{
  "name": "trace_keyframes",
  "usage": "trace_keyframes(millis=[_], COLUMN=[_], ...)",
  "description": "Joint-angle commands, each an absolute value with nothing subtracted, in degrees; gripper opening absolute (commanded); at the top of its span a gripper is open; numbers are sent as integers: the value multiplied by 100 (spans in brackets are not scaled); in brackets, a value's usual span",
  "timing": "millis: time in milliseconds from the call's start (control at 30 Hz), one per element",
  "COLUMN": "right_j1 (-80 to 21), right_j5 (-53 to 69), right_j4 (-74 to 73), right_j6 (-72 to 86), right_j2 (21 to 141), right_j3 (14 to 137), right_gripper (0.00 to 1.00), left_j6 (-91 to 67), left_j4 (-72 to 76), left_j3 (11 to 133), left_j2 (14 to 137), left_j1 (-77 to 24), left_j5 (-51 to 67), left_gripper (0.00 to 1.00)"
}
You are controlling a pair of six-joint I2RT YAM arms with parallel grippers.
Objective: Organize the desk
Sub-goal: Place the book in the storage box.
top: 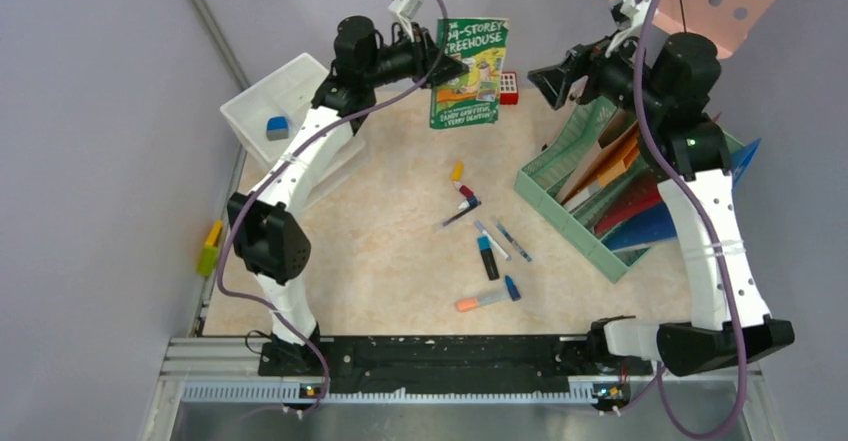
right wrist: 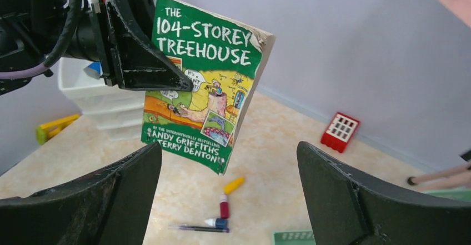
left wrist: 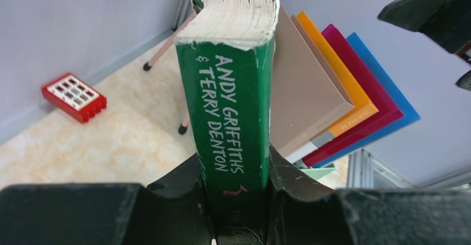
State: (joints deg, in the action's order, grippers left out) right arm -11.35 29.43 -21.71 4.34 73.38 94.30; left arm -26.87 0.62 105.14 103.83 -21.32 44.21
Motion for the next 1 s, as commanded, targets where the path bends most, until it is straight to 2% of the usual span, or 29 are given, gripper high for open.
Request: trace_keyframes(millis=[0,133,600,967], right_j1=[-866,-614,719,1311], right_j5=[2716,2820,3915,4459], right_j4=[-2720,-2592,-2479,-2562], right_j6=[108,195,848,1110], right_j2=[7062,6904,6609,6487], right_j3=[9640,9328,8929,8861], right_gripper=[90,90,90,89], left_j6=[-1843,-1171,-1185,-453], left_j4=[155,36,2093,2377], left_j3=[11531,12140,13137,13370], left_j2=[10793,11260,13019,13756], left_j1=[-2431,-2858,-3969,-4448], left_j5=[4125,4137,3643,2698], left_gripper=[0,0,0,0])
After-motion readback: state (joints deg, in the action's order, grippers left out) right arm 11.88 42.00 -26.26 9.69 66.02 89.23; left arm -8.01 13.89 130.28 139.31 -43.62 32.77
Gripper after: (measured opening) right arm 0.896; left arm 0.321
